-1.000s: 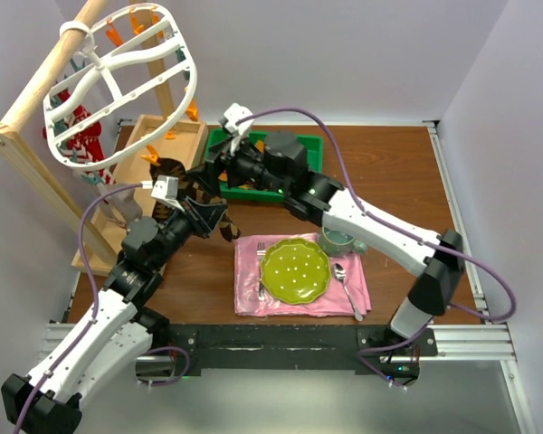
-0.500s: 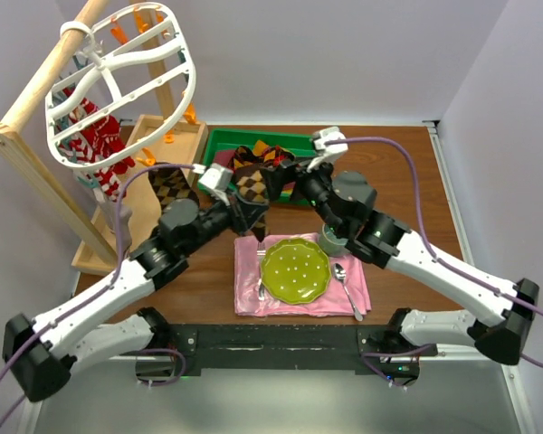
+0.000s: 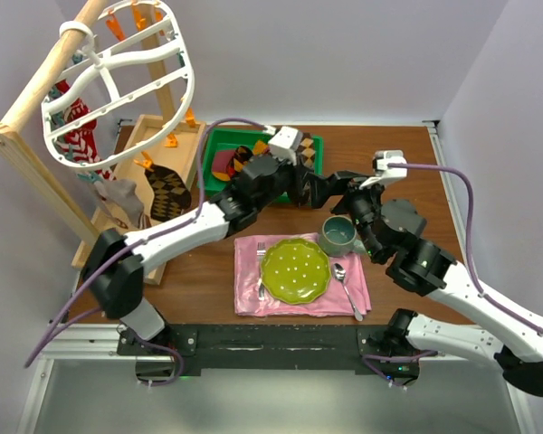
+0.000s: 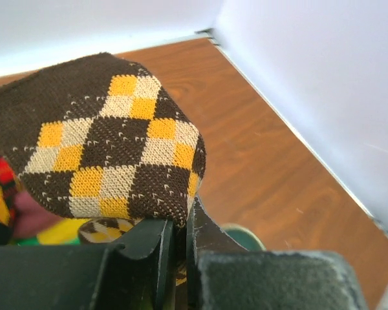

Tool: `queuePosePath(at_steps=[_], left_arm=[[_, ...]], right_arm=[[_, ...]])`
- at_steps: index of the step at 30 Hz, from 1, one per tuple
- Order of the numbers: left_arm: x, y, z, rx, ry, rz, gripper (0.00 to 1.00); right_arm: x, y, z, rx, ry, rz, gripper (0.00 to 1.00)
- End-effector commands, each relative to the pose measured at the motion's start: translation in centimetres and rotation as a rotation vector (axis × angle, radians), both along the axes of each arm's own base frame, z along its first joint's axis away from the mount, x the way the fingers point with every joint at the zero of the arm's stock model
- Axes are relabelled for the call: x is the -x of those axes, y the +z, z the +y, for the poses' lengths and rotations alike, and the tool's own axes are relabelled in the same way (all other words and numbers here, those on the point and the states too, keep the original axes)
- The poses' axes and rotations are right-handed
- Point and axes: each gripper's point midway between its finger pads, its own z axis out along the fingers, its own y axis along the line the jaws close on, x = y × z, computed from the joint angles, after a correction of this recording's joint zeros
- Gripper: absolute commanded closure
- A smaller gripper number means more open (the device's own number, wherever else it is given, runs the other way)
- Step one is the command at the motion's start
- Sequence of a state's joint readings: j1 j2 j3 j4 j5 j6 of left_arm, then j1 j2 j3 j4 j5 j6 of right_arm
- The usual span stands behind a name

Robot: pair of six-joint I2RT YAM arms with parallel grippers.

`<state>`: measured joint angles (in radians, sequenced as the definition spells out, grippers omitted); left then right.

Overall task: Remove the socks clipped to the hanger
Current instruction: Place the sock in the bin.

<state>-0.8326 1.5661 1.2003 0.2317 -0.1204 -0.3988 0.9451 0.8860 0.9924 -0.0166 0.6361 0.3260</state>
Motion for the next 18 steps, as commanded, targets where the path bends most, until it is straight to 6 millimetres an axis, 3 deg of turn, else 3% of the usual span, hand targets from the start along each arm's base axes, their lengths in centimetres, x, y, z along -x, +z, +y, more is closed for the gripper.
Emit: queuePosePath(at_steps=[1,2,3,7,14,17,18], left_arm=[[-5.2,3.5,-0.7,-0.021,0.131,-0.127,1.00],[-6.5,1.6,-1.3,-0.057,0.137,-0.107,1.00],[-7.5,2.4,-1.5,-0.049,0.148,-0.118,1.00],[-11.5,-0.3,-1.6,-0.095,0.193,-0.101,1.00],[-16.5,-7.7,-0.8,-0.146,0.219,0.024,1.00],[-17.1,-10.6,-1.1,-0.201,0.200,0.067,0.86],[-16.9,-11.4,-1.2,-0.211,0.187,0.082,0.73]], right_arm=[[0.2,0.5,-2.4,0.002,-0.080,0.006,0.05],[0.5,0.8,-2.7,-0.001,-0.082,-0.001,0.05],[0.5,0.8,-2.9,-0.001,-0.084,-0.001,0.05],[0.8,1.1,-3.3,-0.003,-0.085,-0.004,0.05],[1.0,-0.1,-3.2,0.032,-0.070,0.024,0.05],[1.1,-0.8,-3.1,0.048,-0.065,0.039,0.04],[1.1,-0.9,-3.0,0.055,-0.056,0.041,0.04]])
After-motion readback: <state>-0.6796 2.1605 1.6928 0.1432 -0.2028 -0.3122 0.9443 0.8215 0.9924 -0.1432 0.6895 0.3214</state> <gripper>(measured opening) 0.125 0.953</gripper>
